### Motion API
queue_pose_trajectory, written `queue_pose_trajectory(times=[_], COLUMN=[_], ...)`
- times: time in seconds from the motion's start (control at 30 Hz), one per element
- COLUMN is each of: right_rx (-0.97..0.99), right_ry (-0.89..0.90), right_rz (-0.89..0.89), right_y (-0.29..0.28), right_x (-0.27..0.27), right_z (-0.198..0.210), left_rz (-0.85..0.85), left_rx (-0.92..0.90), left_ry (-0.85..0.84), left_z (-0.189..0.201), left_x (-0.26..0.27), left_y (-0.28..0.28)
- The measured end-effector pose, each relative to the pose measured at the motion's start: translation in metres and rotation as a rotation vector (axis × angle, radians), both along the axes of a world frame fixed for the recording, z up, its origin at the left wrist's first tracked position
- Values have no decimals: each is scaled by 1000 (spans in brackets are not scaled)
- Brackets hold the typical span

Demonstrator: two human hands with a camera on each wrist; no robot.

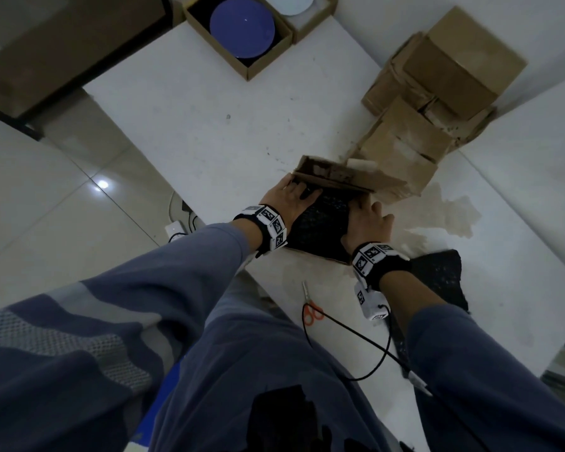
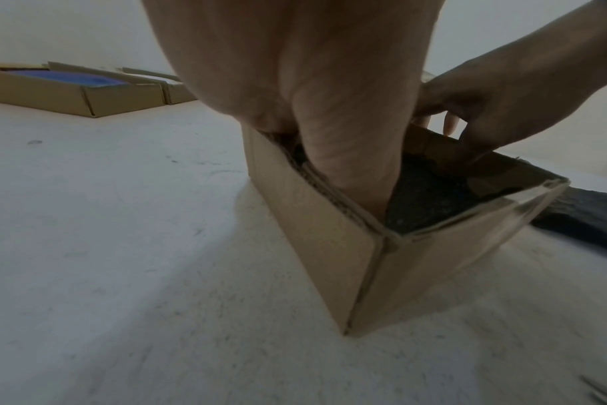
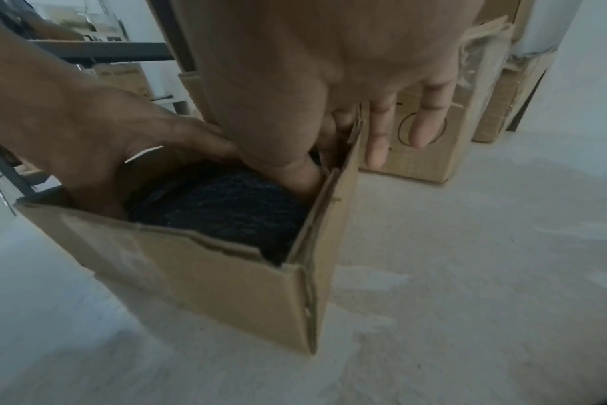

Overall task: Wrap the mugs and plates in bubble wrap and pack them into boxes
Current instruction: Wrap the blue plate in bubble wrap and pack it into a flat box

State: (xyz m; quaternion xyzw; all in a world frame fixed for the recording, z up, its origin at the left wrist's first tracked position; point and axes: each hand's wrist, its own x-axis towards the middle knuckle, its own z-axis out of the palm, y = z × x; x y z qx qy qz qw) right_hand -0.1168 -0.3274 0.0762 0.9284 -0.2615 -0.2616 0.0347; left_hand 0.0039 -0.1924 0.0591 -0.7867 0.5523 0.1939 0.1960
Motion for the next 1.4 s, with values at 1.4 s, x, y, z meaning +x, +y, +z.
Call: queue_pose_trajectory(times=[1.4], right_rx=[-51], right_ry=[7], right_rz=[273], right_y=[-10], right_x=[-27], right_z=[11], left_rz=[22], left_rx=[77], left_ry=[12], left_z=[8], left_x=[-3], left_y=[1])
